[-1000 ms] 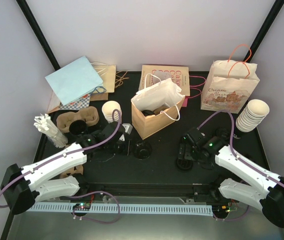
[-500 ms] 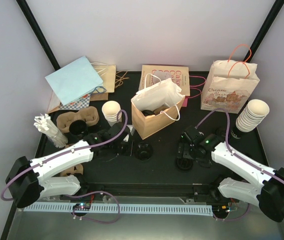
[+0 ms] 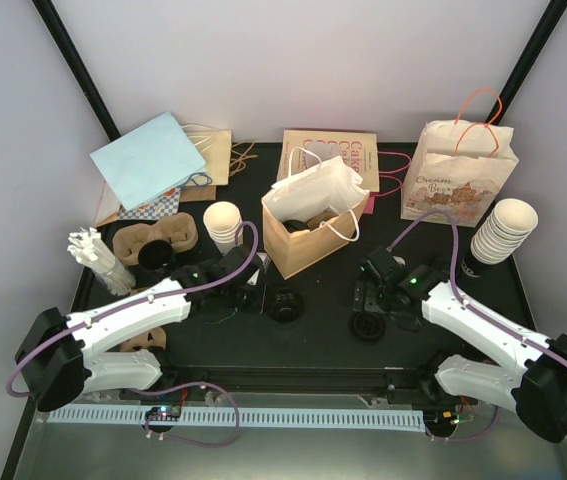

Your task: Pack the takeout coffee

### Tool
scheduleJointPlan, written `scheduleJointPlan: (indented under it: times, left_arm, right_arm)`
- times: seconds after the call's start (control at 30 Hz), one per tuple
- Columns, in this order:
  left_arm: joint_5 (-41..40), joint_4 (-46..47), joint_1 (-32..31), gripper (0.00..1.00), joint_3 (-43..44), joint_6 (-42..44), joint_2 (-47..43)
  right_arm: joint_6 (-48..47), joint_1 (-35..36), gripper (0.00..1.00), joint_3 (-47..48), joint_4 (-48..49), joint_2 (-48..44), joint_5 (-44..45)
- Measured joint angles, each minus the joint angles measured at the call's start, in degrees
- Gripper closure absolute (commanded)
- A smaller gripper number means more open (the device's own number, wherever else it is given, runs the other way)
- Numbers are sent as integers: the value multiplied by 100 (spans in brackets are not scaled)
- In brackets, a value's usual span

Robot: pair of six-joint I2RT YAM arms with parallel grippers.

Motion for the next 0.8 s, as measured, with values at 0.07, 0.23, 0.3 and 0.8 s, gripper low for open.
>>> scheduleJointPlan:
  times: [0.07, 0.23, 0.3, 0.8]
  left_arm:
    - [0, -9, 0, 85, 0, -22, 20]
    - [9, -4, 0, 66, 0, -98, 13]
    - [13, -9, 0, 59, 0, -114, 0]
    - [-7, -247, 0, 8, 278, -116, -487]
  right_arm:
    - [-35, -2, 0, 0, 90, 2, 48]
    - [-168, -127, 0, 17, 343, 24, 103]
    - [-238, -173, 0, 68, 369, 98, 101]
    - [-72, -131, 0, 109, -17, 234, -116]
